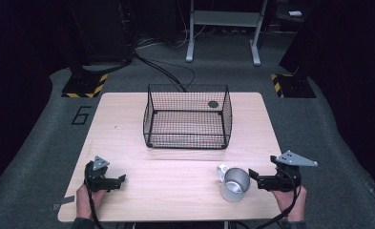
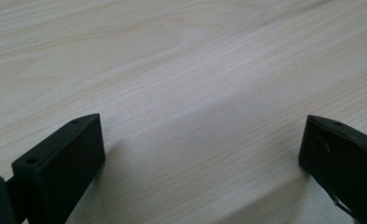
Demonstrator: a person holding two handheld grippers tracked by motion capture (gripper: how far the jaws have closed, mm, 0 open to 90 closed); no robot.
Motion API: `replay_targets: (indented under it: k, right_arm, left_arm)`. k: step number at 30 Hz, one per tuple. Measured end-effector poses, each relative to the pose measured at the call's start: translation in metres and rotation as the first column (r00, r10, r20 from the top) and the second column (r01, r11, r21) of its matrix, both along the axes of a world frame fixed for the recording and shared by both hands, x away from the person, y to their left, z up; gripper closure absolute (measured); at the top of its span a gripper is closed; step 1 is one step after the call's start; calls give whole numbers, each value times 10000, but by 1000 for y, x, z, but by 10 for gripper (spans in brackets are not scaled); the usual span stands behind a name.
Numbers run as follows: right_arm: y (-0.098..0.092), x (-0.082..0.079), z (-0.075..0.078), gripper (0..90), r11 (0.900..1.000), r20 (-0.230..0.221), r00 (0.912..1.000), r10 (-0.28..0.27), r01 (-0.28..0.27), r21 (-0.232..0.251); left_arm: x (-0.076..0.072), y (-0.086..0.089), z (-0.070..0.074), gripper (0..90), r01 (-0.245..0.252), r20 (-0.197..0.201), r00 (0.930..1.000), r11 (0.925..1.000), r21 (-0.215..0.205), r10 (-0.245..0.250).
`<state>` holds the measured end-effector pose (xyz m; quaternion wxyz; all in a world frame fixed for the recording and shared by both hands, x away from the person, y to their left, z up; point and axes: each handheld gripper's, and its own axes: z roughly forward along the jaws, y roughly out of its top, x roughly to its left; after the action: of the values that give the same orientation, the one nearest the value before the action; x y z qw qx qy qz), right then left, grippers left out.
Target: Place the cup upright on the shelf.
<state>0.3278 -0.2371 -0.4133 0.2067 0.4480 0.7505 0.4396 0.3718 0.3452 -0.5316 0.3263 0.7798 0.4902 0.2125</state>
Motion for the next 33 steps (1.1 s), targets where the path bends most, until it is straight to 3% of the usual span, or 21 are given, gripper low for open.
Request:
replay_targets:
  k: [9,12,14,16,19,20,23,31,33]
  right_arm:
    - [31,-9,-11,0,9958,-356,9958,844,-855,-332]
    - [38,-9,-16,0,9943,-593,9935,970,-994,-395]
    - [49,-9,-23,0,9895,-712,9902,1198,-1250,-732]
    - [54,-9,-27,0,9863,-764,9880,1342,-1406,-860]
    - [57,-9,-29,0,9866,-808,9881,1312,-1381,-869]
    - [60,-9,-31,0,9832,-814,9846,1549,-1617,-845]
    - [62,-10,-33,0,9834,-717,9870,1441,-1509,-1008]
    - [67,-7,-43,0,9802,-986,9875,1227,-1361,-1439]
    - [67,-6,-45,44,9772,-990,9872,1249,-1396,-1597]
  left_arm:
    - [0,1,1,4,66,-129,9999,10000,13,-66]
    - [0,0,-1,2,-38,69,10000,10000,-56,38]
    - [0,1,1,4,83,-141,9999,10000,32,-83]
    - [0,0,0,3,-15,10,10000,10000,-22,15]
    - [0,0,0,3,-19,38,10000,10000,-47,20]
    - [0,0,0,3,-3,-18,10000,10000,-22,3]
    - [0,0,0,3,0,-22,10000,10000,-25,0]
    - [0,0,0,3,6,-21,10000,10000,-19,-6]
    - [0,0,0,3,4,27,10000,10000,-5,-4]
